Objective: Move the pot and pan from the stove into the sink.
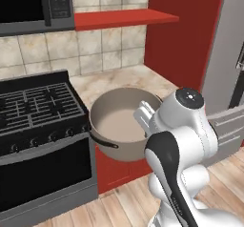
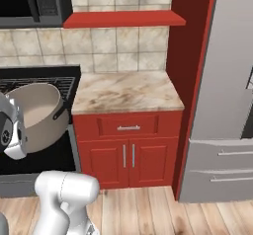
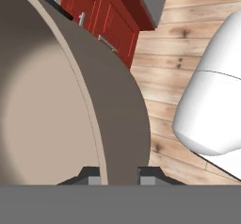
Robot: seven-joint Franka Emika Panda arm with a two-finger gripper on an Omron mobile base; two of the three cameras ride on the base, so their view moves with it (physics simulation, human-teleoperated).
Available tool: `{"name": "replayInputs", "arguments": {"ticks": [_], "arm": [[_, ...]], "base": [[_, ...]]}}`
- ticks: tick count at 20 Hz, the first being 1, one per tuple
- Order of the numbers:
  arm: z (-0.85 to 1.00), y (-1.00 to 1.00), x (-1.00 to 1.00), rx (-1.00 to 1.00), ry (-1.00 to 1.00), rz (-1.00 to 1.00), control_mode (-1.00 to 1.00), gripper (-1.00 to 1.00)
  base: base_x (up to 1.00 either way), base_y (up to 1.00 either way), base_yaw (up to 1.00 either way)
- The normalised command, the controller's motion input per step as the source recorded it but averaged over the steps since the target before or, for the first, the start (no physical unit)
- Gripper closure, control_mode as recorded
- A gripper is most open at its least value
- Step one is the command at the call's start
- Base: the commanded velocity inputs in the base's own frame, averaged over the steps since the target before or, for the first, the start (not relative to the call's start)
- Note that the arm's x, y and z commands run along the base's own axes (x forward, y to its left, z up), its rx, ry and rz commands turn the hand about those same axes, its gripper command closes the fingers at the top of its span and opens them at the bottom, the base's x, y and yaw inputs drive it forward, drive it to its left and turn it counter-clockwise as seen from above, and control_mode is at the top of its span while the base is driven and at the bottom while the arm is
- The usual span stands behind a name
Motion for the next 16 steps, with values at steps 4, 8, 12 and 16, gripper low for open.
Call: {"name": "replayInputs", "arguments": {"ticks": [4,8,12,16], "arm": [[0.0,0.0,0.0,0.0,0.0,0.0,1.0,1.0],[0.0,0.0,0.0,0.0,0.0,0.0,1.0,1.0],[0.0,0.0,0.0,0.0,0.0,0.0,1.0,1.0],[0.0,0.0,0.0,0.0,0.0,0.0,1.0,1.0]], "base": [[0.02,-0.18,-0.47],[0.0,-0.18,-0.47],[0.0,-0.19,-0.47],[0.0,-0.19,-0.48]]}}
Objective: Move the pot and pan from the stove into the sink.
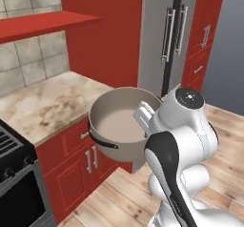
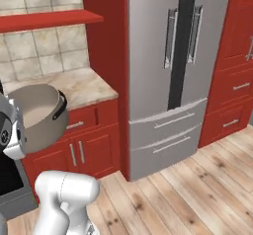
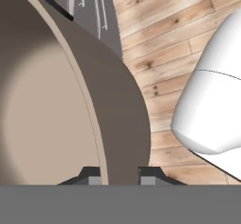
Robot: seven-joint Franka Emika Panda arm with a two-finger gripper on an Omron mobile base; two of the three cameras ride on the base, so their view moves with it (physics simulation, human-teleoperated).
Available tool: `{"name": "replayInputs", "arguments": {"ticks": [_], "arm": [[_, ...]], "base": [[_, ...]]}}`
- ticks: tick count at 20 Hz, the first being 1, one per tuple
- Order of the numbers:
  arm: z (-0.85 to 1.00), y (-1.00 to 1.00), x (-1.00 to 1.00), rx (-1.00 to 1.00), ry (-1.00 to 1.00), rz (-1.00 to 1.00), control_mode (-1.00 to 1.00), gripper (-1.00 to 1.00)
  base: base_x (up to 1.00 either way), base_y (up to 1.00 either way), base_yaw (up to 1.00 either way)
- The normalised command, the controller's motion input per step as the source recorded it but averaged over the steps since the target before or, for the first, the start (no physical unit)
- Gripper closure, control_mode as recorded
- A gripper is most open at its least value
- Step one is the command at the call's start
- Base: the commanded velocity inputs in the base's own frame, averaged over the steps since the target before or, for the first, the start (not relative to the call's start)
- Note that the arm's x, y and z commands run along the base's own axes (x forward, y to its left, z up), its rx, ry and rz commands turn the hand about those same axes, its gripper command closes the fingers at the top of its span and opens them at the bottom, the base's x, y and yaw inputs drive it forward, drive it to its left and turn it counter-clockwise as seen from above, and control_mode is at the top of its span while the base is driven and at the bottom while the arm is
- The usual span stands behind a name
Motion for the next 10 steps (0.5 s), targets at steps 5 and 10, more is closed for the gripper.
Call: {"name": "replayInputs", "arguments": {"ticks": [5,10], "arm": [[0.0,0.0,0.0,0.0,0.0,0.0,1.0,1.0],[0.0,0.0,0.0,0.0,0.0,0.0,1.0,1.0]], "base": [[0.0,-0.17,-0.48],[0.01,-0.15,-0.48]]}}
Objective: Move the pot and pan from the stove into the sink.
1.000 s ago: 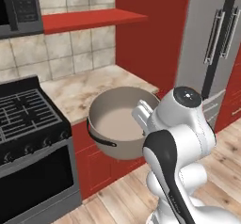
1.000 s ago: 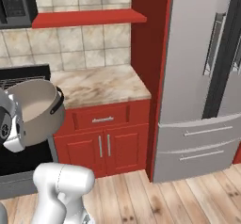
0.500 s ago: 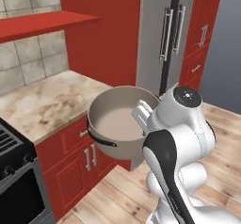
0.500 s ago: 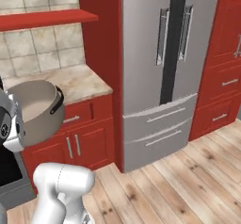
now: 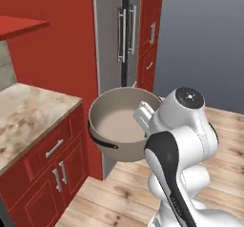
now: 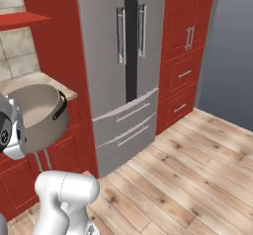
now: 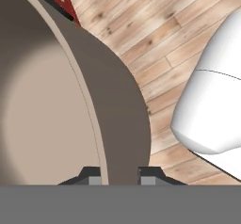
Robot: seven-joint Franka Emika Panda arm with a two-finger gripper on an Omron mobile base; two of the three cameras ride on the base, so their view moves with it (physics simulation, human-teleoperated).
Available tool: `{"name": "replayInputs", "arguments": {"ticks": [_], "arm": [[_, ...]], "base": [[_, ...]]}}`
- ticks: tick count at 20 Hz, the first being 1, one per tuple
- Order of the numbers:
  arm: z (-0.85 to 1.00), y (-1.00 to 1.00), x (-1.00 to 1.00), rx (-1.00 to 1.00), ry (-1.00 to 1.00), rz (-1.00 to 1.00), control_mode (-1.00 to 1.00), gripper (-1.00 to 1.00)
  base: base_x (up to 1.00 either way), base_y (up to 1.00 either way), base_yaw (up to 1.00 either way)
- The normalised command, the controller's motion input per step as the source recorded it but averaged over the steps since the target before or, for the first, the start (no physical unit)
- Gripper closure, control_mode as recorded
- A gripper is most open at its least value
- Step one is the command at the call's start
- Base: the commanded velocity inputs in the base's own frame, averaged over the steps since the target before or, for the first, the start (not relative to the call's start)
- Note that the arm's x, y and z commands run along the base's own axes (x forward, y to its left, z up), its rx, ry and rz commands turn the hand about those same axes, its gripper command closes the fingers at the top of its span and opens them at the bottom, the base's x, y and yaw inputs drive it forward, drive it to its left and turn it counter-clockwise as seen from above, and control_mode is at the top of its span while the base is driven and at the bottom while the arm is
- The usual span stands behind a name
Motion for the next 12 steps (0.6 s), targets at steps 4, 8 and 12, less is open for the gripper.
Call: {"name": "replayInputs", "arguments": {"ticks": [4,8,12], "arm": [[0.0,0.0,0.0,0.0,0.0,0.0,1.0,1.0],[0.0,0.0,0.0,0.0,0.0,0.0,1.0,1.0],[0.0,0.0,0.0,0.0,0.0,0.0,1.0,1.0]], "base": [[0.0,-0.16,-0.48],[0.0,-0.17,-0.48],[0.0,-0.17,-0.48]]}}
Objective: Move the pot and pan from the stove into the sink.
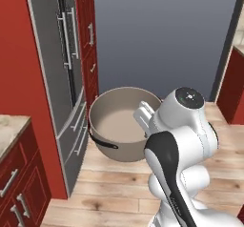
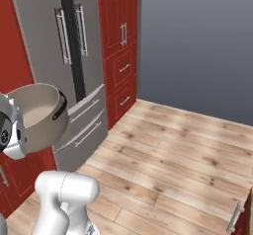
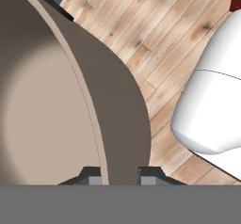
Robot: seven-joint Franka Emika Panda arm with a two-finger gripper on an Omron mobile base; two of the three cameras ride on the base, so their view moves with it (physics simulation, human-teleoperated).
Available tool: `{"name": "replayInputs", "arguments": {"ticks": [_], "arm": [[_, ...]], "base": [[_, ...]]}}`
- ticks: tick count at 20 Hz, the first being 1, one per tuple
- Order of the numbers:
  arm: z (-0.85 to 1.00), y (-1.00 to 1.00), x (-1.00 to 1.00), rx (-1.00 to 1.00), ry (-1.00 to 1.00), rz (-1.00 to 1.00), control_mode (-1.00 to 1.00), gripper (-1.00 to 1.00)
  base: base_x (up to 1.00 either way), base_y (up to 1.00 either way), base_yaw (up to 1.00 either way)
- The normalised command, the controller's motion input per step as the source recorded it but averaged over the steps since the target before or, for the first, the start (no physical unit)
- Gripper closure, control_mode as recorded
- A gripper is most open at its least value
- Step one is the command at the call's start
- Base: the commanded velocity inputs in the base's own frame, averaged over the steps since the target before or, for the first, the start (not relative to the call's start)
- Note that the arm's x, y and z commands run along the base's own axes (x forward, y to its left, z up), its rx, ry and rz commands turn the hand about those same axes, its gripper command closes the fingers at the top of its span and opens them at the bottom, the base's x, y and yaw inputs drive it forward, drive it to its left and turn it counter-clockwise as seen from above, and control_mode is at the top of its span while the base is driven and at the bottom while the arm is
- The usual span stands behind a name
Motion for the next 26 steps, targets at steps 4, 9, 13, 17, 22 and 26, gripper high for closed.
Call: {"name": "replayInputs", "arguments": {"ticks": [4,9,13,17,22,26], "arm": [[0.0,0.0,0.0,0.0,0.0,0.0,1.0,1.0],[0.0,0.0,0.0,0.0,0.0,0.0,1.0,1.0],[0.0,0.0,0.0,0.0,0.0,0.0,1.0,1.0],[0.0,0.0,0.0,0.0,0.0,0.0,1.0,1.0],[0.0,0.0,0.0,0.0,0.0,0.0,1.0,1.0],[0.0,0.0,0.0,0.0,0.0,0.0,1.0,1.0]], "base": [[0.01,-0.16,-0.47],[0.0,-0.19,-0.24],[0.1,0.01,0.0],[0.68,0.14,-0.05],[0.9,0.23,-0.08],[0.94,0.26,-0.09]]}}
